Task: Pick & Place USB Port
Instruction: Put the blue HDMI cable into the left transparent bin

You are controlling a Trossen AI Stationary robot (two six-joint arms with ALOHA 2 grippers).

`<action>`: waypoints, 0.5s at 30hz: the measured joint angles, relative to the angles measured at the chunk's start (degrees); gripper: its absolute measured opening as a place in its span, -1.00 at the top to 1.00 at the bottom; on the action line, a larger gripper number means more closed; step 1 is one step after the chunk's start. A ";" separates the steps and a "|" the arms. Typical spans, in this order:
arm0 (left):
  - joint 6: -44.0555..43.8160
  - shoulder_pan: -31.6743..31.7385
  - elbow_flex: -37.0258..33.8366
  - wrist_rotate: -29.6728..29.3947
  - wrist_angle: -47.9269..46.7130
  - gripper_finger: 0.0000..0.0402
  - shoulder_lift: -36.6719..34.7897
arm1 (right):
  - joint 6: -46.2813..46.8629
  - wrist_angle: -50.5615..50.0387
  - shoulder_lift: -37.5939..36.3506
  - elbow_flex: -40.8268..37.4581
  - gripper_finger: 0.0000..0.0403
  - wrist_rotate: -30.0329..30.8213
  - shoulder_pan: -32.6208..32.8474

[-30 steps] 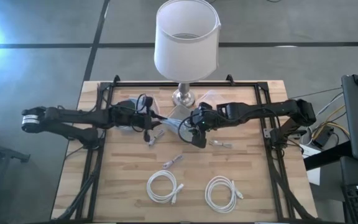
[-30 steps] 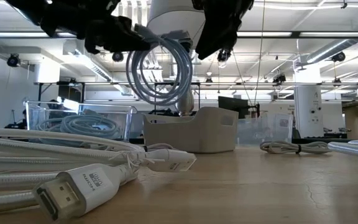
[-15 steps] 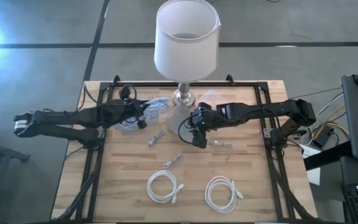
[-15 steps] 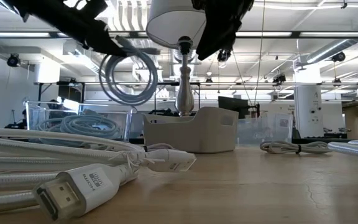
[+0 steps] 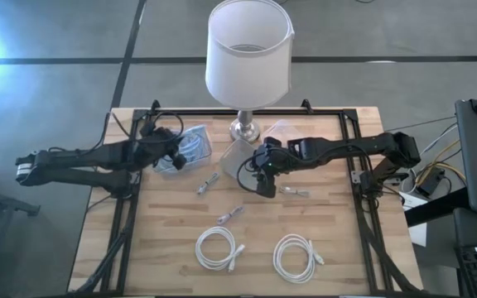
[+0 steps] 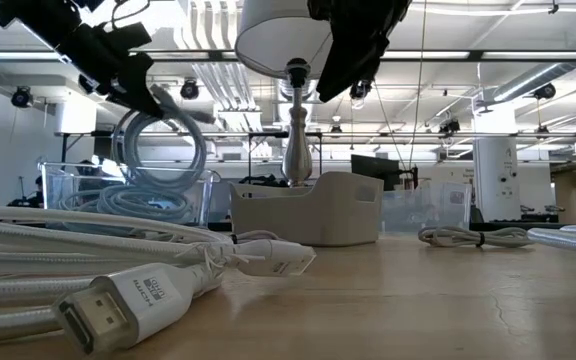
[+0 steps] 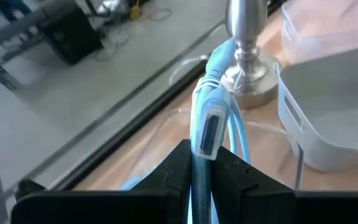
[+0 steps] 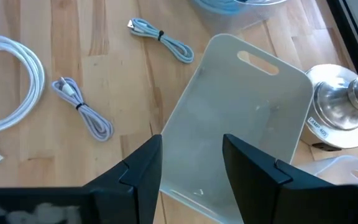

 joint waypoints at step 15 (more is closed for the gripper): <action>-3.62 0.00 0.00 10.14 -0.90 0.76 4.13 | 0.70 0.25 0.00 -1.56 0.17 -0.04 0.00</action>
